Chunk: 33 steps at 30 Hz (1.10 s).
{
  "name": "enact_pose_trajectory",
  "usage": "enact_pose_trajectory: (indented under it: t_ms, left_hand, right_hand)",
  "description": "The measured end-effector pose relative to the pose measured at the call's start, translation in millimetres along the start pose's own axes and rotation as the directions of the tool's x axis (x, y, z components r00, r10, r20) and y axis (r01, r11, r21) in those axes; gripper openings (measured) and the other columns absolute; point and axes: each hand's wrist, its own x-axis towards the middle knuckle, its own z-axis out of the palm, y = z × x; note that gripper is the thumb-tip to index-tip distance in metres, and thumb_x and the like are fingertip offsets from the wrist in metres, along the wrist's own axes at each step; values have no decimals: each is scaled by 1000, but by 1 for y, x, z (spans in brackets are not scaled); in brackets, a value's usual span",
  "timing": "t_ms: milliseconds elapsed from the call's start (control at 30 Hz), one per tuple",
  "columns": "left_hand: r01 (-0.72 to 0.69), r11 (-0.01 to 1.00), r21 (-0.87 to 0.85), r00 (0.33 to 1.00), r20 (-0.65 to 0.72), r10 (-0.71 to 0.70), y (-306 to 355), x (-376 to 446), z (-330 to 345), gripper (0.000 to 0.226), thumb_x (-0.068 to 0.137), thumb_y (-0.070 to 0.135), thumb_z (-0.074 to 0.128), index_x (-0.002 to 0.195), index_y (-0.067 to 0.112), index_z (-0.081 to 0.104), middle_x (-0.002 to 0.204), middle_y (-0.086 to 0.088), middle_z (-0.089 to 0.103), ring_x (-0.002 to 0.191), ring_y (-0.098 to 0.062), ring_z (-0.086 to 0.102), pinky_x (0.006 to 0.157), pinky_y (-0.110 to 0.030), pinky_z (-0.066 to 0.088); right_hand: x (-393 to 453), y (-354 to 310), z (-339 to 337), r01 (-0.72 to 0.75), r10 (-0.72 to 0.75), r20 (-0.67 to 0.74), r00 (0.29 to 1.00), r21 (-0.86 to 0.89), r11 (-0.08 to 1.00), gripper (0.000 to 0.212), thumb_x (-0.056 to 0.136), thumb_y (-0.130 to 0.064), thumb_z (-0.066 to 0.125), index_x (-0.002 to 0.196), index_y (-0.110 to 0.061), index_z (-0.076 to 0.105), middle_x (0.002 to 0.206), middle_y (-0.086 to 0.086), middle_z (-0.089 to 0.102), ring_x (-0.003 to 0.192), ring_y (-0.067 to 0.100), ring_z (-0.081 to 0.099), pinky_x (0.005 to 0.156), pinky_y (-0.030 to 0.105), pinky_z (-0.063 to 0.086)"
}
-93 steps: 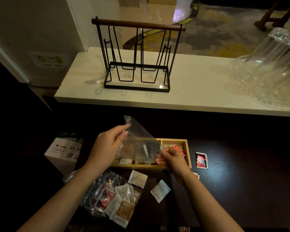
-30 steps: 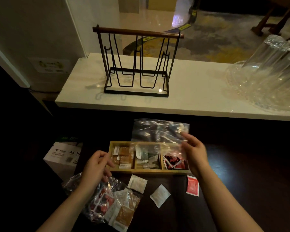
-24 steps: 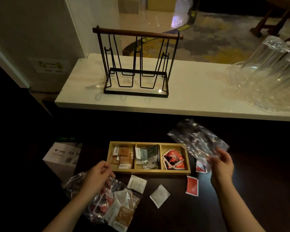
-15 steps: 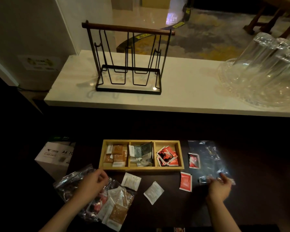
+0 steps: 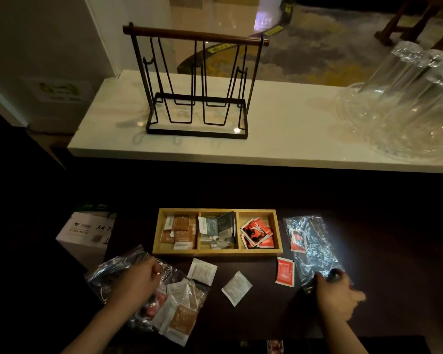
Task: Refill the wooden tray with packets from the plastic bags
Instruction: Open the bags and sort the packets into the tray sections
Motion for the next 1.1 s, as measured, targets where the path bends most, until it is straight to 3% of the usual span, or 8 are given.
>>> enact_pose_trajectory:
  t_ms: [167, 300, 433, 533, 767, 867, 967, 1100]
  left_hand:
    - [-25, 992, 124, 1000, -14, 27, -3, -3, 4, 14, 87, 36, 56, 95, 26, 51, 105, 6, 57, 88, -7, 54, 68, -25, 42]
    - [4, 979, 206, 999, 42, -13, 1, -2, 12, 43, 85, 51, 53, 117, 23, 46, 127, 2, 46, 111, -12, 50, 77, -25, 44]
    - [33, 922, 385, 998, -66, -8, 1, 1, 12, 68, 82, 60, 51, 135, 20, 37, 142, -4, 36, 127, -19, 38, 94, -29, 42]
    - [83, 920, 382, 995, -83, -56, -6, 6, 7, 68, 82, 58, 52, 136, 19, 36, 140, -7, 37, 126, -22, 40, 93, -31, 43]
    - [198, 978, 70, 980, -34, -196, -19, 10, 12, 64, 80, 40, 66, 130, 10, 39, 133, -10, 50, 115, -26, 55, 82, -36, 49]
    - [260, 953, -158, 959, -74, -274, -12, 12, 9, 39, 82, 21, 68, 114, 7, 50, 103, -13, 64, 90, -27, 62, 66, -33, 45]
    - [247, 927, -283, 961, -53, -272, -9, 16, 2, 16, 85, 15, 64, 77, 14, 50, 73, -5, 57, 64, -17, 54, 55, -29, 41]
    - [196, 835, -514, 980, 131, -149, -5, 11, -15, 3, 85, 10, 63, 85, 7, 64, 80, -14, 70, 76, -31, 67, 70, -39, 52]
  right_hand:
    - [4, -6, 2, 190, -207, -124, 970, -135, 972, 35, 75, -25, 74, 107, -14, 66, 111, 25, 47, 97, 44, 50, 87, 48, 46]
    - [-5, -12, 13, 546, -534, 123, 837, -263, 795, 32, 79, -4, 61, 109, -13, 65, 108, 19, 56, 97, 38, 54, 78, 41, 50]
    - [-16, -20, 22, 545, -529, 129, 838, -233, 806, 39, 77, 2, 64, 113, -12, 59, 111, 19, 53, 100, 37, 51, 73, 45, 50]
    - [-13, -21, 25, 564, -547, 139, 825, -259, 784, 41, 74, 5, 65, 114, -6, 57, 112, 22, 52, 101, 37, 51, 78, 46, 50]
    - [-11, -20, 32, 558, -550, 124, 826, -315, 767, 37, 77, 0, 64, 113, -5, 55, 111, 24, 53, 100, 37, 51, 82, 46, 49]
    - [-10, -25, 33, 551, -549, 93, 831, -270, 789, 32, 77, -2, 65, 108, -2, 56, 107, 26, 54, 97, 40, 52, 79, 46, 47]
    - [-16, -36, 31, 537, -545, 36, 837, -237, 809, 28, 81, -3, 63, 108, 1, 59, 107, 25, 56, 96, 39, 53, 79, 43, 46]
    - [-45, -64, 27, 608, -606, 45, 794, -83, 790, 33, 79, 4, 61, 111, -2, 60, 111, 17, 55, 98, 30, 54, 75, 37, 46]
